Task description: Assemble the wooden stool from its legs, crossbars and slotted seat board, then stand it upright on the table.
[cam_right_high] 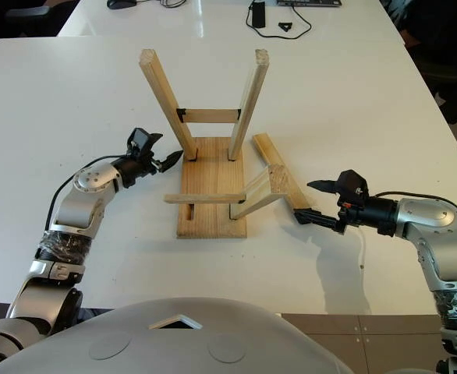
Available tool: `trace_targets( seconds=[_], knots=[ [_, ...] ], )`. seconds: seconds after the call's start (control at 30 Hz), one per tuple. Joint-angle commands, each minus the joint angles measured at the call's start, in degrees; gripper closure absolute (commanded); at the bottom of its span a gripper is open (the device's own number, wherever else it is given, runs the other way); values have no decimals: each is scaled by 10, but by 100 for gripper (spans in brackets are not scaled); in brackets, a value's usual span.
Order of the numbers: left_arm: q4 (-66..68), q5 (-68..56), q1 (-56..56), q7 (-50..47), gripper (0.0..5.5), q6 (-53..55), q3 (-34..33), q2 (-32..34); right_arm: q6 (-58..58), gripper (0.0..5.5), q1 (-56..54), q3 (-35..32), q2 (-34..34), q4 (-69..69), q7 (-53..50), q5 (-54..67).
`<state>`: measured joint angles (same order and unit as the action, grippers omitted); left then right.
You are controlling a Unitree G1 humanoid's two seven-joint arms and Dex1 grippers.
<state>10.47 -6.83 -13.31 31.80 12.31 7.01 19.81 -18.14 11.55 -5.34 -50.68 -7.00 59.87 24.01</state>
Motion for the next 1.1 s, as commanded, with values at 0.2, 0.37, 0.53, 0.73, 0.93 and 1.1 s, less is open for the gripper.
trace_targets(
  seconds=[0.2,0.37,0.53,0.73,0.93,1.1],
  knots=[
    [-48,7,76,-3,170,-8,-21,23,-14,159,35,34,58,-7,-49,-30],
    [-81,-2,108,-11,170,1,-37,26,-19,159,4,46,80,58,-98,-71],
    [-162,-6,198,7,170,6,-45,51,-15,159,-14,52,91,108,-133,-99],
    [-248,4,310,39,170,-7,-35,97,-7,222,-8,42,94,110,-129,-85],
    [-292,-13,272,2,170,13,-62,77,-8,320,-13,35,98,108,-127,-78],
    [-308,-22,239,-13,170,22,-100,85,0,345,-33,14,107,126,-145,-74]
  ],
)
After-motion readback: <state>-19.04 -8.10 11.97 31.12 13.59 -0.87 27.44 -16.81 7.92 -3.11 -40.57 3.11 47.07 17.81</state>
